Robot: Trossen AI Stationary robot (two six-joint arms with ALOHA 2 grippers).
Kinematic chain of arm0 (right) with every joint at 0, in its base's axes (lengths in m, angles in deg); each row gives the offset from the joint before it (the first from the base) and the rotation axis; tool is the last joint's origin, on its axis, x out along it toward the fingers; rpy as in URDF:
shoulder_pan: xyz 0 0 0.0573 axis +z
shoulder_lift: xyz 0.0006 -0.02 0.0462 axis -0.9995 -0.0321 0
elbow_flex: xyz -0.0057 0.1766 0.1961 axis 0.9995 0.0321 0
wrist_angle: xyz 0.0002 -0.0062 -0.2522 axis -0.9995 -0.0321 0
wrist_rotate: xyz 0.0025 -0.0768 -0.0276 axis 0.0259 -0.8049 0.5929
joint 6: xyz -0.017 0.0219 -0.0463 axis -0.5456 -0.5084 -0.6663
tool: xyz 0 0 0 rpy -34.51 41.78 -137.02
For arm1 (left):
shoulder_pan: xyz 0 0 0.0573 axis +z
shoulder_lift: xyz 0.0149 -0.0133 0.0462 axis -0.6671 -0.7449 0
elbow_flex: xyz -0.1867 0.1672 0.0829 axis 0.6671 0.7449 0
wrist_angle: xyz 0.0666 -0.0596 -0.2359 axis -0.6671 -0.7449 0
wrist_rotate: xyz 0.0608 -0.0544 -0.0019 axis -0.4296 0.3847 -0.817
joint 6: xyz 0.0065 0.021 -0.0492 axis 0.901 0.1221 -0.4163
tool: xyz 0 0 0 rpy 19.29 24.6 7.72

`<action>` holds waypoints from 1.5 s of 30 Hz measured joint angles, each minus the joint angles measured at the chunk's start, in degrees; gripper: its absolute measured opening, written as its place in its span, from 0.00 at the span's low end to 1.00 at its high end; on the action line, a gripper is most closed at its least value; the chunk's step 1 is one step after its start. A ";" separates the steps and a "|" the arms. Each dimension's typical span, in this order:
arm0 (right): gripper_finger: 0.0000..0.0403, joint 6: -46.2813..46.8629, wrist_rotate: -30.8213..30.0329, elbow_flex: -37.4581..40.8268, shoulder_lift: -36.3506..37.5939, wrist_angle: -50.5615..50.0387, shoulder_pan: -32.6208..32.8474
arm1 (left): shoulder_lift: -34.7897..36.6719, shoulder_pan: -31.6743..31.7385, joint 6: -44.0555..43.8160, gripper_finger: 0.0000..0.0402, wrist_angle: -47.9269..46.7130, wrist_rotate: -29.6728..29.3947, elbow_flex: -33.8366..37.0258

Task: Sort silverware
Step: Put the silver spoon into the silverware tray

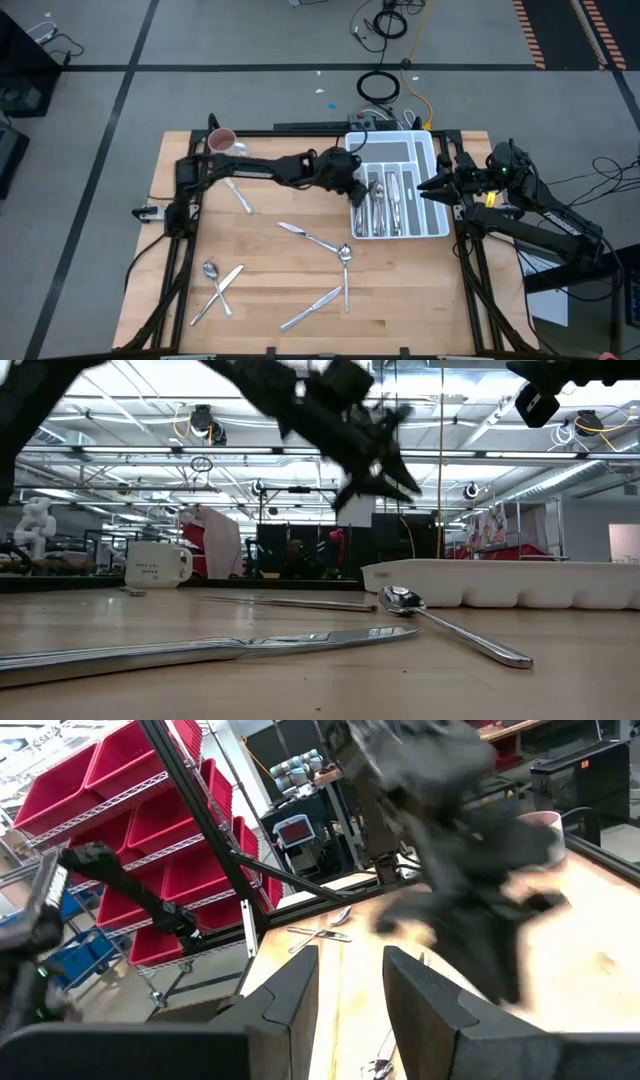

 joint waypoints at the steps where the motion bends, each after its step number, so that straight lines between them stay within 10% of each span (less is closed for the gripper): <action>1: 0.26 0.00 0.00 0.00 0.00 -0.02 0.01 | 1.92 -0.88 2.77 0.22 -2.92 0.66 -0.02; 7: 0.26 -0.02 0.00 0.00 0.00 -0.06 0.00 | 14.66 -7.34 13.46 0.22 -29.74 -1.19 -0.09; 11: 0.26 -0.48 -0.22 0.00 0.00 -0.07 -0.01 | 21.23 -13.12 4.19 0.22 -45.96 -7.35 0.57; 19: 0.26 -0.63 -0.52 0.00 -0.01 -0.09 -0.01 | 27.71 -33.28 -39.65 0.22 -66.18 -22.96 6.14; 29: 0.26 -0.90 -4.04 0.00 -0.02 -0.07 0.00 | 27.47 -56.42 -103.27 0.22 -68.91 -20.36 17.99; 36: 0.26 -0.74 -4.90 0.00 -0.04 0.07 0.00 | 27.45 -59.32 -100.35 0.22 -68.96 -12.77 21.84; 45: 0.26 1.16 -4.90 0.00 -0.04 0.30 0.01 | 27.99 -59.14 -71.13 0.22 -81.82 -7.65 22.52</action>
